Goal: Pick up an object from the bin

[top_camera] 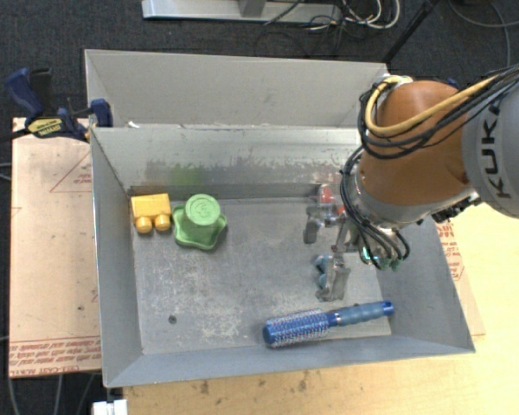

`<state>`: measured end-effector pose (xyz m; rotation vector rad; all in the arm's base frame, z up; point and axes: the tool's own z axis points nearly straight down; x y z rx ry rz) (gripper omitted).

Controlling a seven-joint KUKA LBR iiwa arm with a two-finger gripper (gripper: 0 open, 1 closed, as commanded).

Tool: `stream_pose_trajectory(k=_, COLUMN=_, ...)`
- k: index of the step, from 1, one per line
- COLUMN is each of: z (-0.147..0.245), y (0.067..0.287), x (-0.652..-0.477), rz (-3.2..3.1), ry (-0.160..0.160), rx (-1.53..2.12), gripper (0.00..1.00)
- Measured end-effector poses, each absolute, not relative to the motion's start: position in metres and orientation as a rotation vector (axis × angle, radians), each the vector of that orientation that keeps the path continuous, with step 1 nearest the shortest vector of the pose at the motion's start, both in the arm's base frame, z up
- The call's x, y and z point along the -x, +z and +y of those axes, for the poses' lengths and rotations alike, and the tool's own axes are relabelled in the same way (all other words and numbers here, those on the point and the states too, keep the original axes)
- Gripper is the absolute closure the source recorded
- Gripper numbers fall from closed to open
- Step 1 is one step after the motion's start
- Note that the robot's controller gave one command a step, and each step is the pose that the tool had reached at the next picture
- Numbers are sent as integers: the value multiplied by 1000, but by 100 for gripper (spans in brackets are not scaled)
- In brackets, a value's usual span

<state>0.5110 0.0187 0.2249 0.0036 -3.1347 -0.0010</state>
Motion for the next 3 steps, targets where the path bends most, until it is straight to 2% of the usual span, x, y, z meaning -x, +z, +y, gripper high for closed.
stream_pose_trajectory(k=1, z=17, y=76, x=-490, rz=-3107, ry=-2, rx=-472, gripper=0)
stream_pose_trajectory(k=2, z=16, y=77, x=-490, rz=-3105, ry=-2, rx=-471, gripper=100)
stream_pose_trajectory(k=3, z=-40, y=207, x=-518, rz=-3067, ry=5, rx=-723, gripper=100)
